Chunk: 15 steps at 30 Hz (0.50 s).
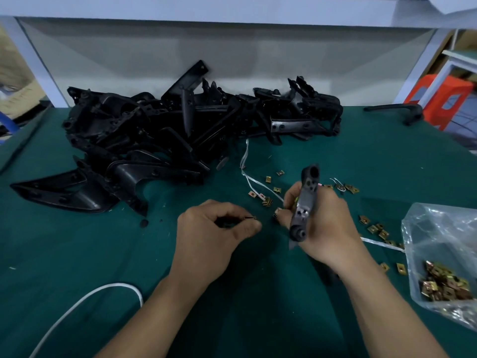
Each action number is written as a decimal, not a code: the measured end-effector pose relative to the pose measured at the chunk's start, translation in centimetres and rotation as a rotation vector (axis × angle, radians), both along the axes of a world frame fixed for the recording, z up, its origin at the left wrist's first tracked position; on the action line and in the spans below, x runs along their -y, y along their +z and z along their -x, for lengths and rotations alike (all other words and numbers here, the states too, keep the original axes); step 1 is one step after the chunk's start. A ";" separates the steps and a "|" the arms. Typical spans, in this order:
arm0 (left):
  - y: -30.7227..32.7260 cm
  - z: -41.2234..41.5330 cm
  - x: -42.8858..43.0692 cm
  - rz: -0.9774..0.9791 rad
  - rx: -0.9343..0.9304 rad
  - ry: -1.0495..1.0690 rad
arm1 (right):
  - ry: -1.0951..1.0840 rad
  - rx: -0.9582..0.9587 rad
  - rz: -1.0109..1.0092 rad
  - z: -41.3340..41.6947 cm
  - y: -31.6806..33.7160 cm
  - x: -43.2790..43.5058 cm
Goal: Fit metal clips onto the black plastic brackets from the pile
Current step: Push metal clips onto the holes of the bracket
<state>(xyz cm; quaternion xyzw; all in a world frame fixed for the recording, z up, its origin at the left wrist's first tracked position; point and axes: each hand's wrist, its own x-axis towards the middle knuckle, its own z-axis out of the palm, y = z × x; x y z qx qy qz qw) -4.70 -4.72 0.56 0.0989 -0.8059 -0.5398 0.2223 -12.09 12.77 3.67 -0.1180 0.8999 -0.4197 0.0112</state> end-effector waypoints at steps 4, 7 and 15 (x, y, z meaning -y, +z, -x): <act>0.1 0.3 0.4 -0.131 0.030 -0.061 | -0.052 -0.241 -0.424 -0.8 -0.3 0.4; 0.1 0.5 0.5 -0.219 0.089 -0.216 | -0.078 -0.329 -0.584 -1.0 -0.8 1.0; 0.7 0.1 -0.1 -0.379 0.166 -0.347 | -0.104 -0.344 -0.651 -0.5 -1.8 0.9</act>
